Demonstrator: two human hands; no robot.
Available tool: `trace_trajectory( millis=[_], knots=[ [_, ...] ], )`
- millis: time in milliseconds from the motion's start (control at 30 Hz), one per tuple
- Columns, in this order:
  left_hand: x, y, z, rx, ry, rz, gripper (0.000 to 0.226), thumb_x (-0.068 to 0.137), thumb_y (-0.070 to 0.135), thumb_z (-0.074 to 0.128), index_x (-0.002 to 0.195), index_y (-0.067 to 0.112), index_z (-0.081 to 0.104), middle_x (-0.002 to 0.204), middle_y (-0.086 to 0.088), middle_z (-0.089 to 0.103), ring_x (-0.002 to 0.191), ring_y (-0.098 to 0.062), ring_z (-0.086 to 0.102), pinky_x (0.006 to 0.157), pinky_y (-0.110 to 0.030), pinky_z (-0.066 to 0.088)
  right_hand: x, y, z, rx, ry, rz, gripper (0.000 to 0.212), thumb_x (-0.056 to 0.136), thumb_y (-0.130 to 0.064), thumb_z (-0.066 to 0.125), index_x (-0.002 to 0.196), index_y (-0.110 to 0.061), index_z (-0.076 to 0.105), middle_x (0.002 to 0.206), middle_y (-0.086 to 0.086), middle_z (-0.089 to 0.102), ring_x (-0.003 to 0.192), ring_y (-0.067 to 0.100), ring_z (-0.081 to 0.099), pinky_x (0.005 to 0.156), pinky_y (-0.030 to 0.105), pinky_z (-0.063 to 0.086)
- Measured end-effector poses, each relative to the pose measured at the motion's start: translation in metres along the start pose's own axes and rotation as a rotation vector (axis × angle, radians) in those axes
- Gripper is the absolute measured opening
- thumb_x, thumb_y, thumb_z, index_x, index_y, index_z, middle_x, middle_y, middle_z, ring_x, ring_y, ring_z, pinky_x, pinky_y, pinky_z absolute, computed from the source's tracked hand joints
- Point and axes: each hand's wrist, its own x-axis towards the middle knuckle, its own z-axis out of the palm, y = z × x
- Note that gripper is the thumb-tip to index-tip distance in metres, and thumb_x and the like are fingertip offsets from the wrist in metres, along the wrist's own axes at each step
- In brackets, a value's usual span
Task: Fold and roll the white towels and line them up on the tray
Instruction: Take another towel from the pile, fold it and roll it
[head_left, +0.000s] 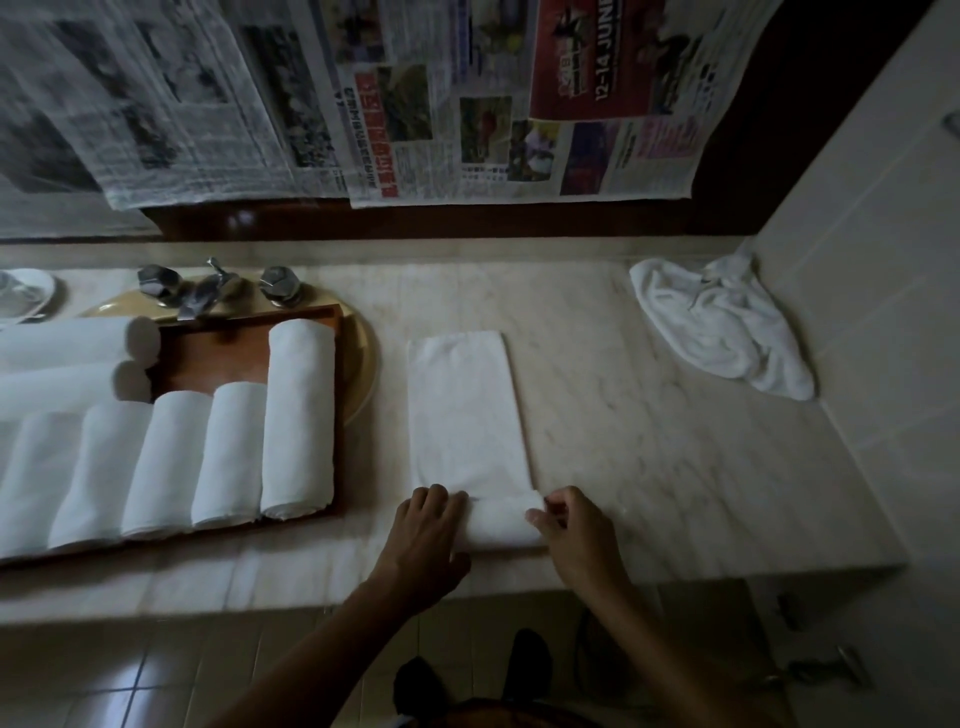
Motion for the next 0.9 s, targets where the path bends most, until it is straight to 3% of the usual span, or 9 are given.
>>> trace_trajectory(
  millis=[33, 100, 167, 200, 367, 567, 667, 800, 900],
  knots=[
    [0.001, 0.000, -0.001, 0.011, -0.007, 0.001, 0.075, 0.077, 0.058, 0.062, 0.140, 0.021, 0.048, 0.128, -0.001, 0.049, 0.113, -0.025, 0.048, 0.098, -0.040, 0.046, 0.000, 0.001, -0.002, -0.073, -0.015, -0.097, 0.045, 0.093, -0.044, 0.071, 0.130, -0.021, 0.058, 0.128, -0.002, 0.060, 0.118, 0.018, 0.058, 0.093, 0.033, 0.050],
    [0.002, 0.000, -0.002, 0.023, -0.013, -0.005, 0.073, 0.079, 0.058, 0.063, 0.140, 0.023, 0.047, 0.129, -0.001, 0.048, 0.114, -0.024, 0.047, 0.099, -0.040, 0.045, 0.000, 0.001, -0.005, -0.280, -0.158, -0.321, 0.069, 0.093, -0.050, 0.068, 0.153, -0.030, 0.039, 0.159, -0.005, 0.034, 0.143, 0.017, 0.035, 0.116, 0.035, 0.038],
    [0.002, 0.001, -0.002, 0.031, -0.017, -0.008, 0.072, 0.081, 0.057, 0.061, 0.142, 0.022, 0.046, 0.131, -0.001, 0.047, 0.115, -0.024, 0.047, 0.099, -0.039, 0.044, 0.003, 0.005, -0.001, -0.512, -0.314, -0.486, 0.085, 0.095, -0.050, 0.065, 0.163, -0.033, 0.017, 0.171, -0.006, 0.007, 0.155, 0.018, 0.013, 0.126, 0.037, 0.021],
    [0.002, 0.001, -0.003, 0.030, -0.019, -0.006, 0.072, 0.082, 0.057, 0.061, 0.144, 0.022, 0.045, 0.132, -0.001, 0.047, 0.116, -0.024, 0.047, 0.100, -0.039, 0.044, 0.005, 0.009, 0.001, -0.583, -0.339, -0.541, 0.087, 0.097, -0.046, 0.064, 0.164, -0.032, 0.011, 0.172, -0.004, 0.003, 0.156, 0.019, 0.010, 0.127, 0.038, 0.018],
    [-0.008, -0.009, -0.010, -0.051, -0.063, 0.015, 0.080, 0.092, 0.056, 0.062, 0.156, 0.019, 0.031, 0.150, 0.000, 0.042, 0.132, -0.022, 0.042, 0.113, -0.038, 0.037, 0.016, 0.015, -0.010, -0.452, -0.369, -0.622, 0.076, 0.095, -0.031, 0.070, 0.160, -0.029, 0.031, 0.161, -0.002, 0.036, 0.145, 0.016, 0.035, 0.117, 0.024, 0.026],
    [-0.051, -0.024, -0.012, -0.205, -0.125, 0.059, 0.073, 0.087, 0.076, 0.054, 0.142, 0.029, 0.042, 0.143, 0.012, 0.048, 0.126, -0.007, 0.043, 0.103, -0.026, 0.035, -0.008, 0.040, -0.013, -0.320, -0.479, -0.505, 0.062, 0.089, -0.061, 0.060, 0.145, -0.040, 0.045, 0.138, -0.003, 0.053, 0.122, 0.016, 0.055, 0.101, 0.033, 0.048],
    [-0.054, -0.025, -0.016, -0.321, -0.135, -0.004, 0.081, 0.079, 0.090, 0.042, 0.137, 0.035, 0.048, 0.137, 0.018, 0.049, 0.118, -0.002, 0.044, 0.098, -0.026, 0.037, -0.006, 0.035, -0.018, -0.284, -0.482, -0.505, 0.053, 0.086, -0.056, 0.067, 0.134, -0.037, 0.054, 0.127, -0.010, 0.054, 0.113, 0.009, 0.053, 0.095, 0.032, 0.048],
    [-0.041, -0.026, -0.023, -0.464, -0.106, -0.130, 0.073, 0.080, 0.081, 0.051, 0.132, 0.030, 0.060, 0.125, 0.012, 0.050, 0.114, -0.009, 0.047, 0.100, -0.034, 0.045, 0.013, 0.019, -0.022, -0.296, -0.461, -0.534, 0.044, 0.087, -0.049, 0.071, 0.124, -0.026, 0.066, 0.124, -0.011, 0.053, 0.111, 0.009, 0.051, 0.096, 0.029, 0.046],
    [-0.029, -0.025, -0.028, -0.486, -0.134, -0.211, 0.073, 0.080, 0.077, 0.048, 0.132, 0.028, 0.062, 0.125, 0.005, 0.053, 0.118, -0.014, 0.049, 0.102, -0.038, 0.044, 0.022, 0.010, -0.025, -0.268, -0.464, -0.421, 0.048, 0.090, -0.053, 0.071, 0.130, -0.026, 0.067, 0.117, -0.011, 0.061, 0.097, 0.009, 0.056, 0.091, 0.031, 0.049]
  ],
)
